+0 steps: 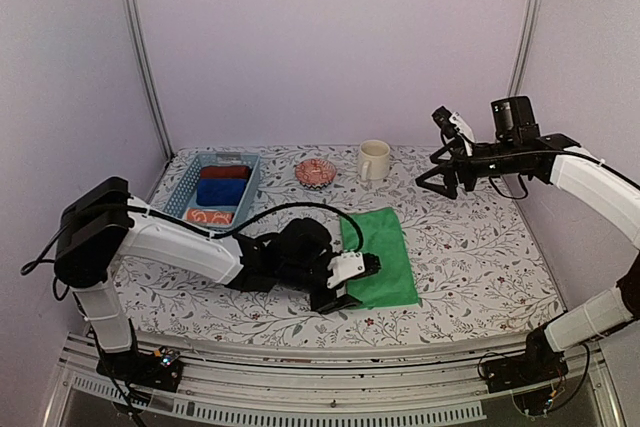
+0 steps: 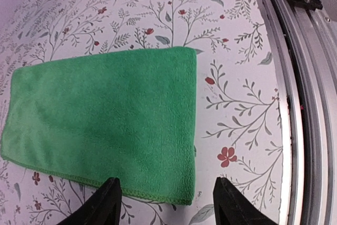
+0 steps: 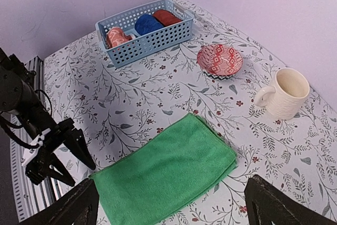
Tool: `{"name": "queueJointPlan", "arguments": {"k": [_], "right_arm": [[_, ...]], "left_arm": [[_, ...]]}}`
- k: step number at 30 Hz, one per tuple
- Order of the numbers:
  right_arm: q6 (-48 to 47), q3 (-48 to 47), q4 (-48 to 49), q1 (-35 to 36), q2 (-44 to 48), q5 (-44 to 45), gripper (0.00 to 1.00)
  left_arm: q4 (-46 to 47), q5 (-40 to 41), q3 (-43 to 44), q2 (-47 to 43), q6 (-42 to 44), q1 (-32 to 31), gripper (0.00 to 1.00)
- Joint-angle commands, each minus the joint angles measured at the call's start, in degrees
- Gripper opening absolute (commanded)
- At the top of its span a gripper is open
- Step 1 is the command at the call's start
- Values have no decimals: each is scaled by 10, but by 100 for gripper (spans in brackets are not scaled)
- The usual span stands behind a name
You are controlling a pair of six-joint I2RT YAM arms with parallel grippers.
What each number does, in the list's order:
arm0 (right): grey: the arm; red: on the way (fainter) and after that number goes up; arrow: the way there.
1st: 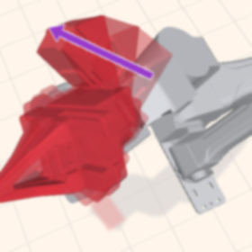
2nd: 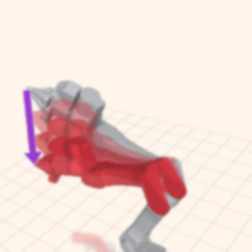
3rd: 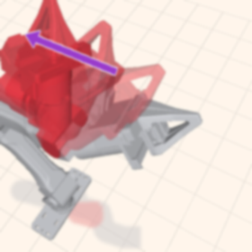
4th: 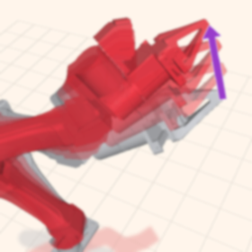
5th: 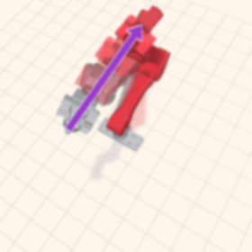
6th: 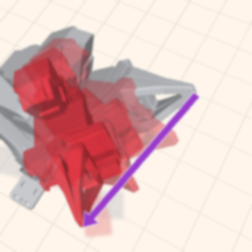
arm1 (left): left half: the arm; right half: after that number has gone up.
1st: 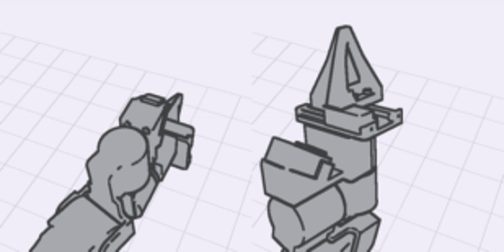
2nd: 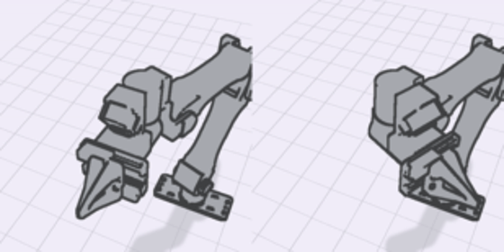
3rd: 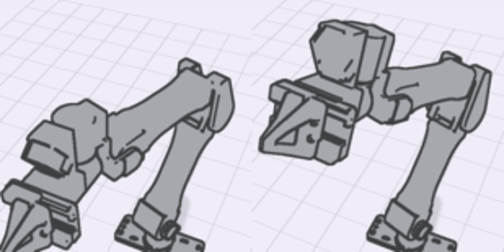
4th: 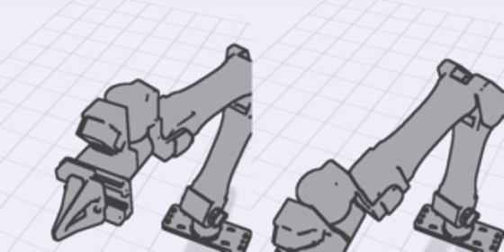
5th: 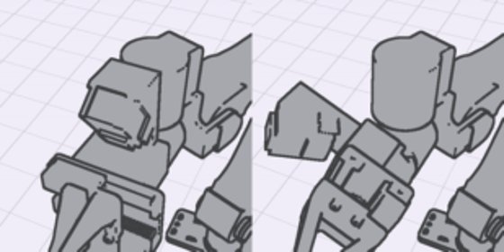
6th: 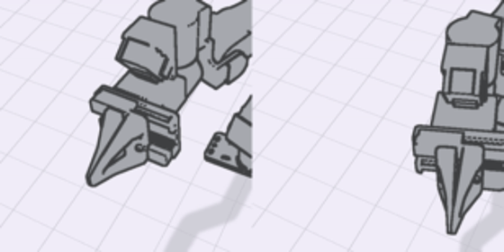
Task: Roll the towels
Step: Pick up the towel from the center of the board.
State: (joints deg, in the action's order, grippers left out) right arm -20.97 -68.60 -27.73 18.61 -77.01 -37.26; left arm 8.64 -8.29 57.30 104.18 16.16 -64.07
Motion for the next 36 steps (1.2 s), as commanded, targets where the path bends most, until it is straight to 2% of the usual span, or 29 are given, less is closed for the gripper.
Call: {"name": "queueJointPlan", "arguments": {"k": [1,2,7,9,12,19,23,26,31,36], "right_arm": [[-24,-32,-32,-10,5,-56,99],[-38,-36,-52,-10,5,-68,100],[-158,-17,-181,-4,-24,-101,76],[-203,29,-177,0,-16,-79,67],[-244,101,-147,11,20,-43,62],[-278,200,-100,84,66,52,58],[-280,247,-45,117,76,96,52],[-288,270,-24,144,82,106,52],[-301,315,20,218,67,179,59],[-287,348,90,281,47,256,64]], "left_arm": [[-23,-31,20,27,31,-3,60],[-22,-37,23,32,33,-3,59],[-8,-51,41,68,27,-3,52],[-2,-49,45,78,29,-3,51],[7,-48,48,109,38,-2,49],[5,-29,63,152,34,1,42],[-1,-24,63,156,32,1,24],[-11,-35,64,151,29,3,12],[-41,-98,91,151,-25,14,0],[-55,-185,117,174,-112,39,0]]}}
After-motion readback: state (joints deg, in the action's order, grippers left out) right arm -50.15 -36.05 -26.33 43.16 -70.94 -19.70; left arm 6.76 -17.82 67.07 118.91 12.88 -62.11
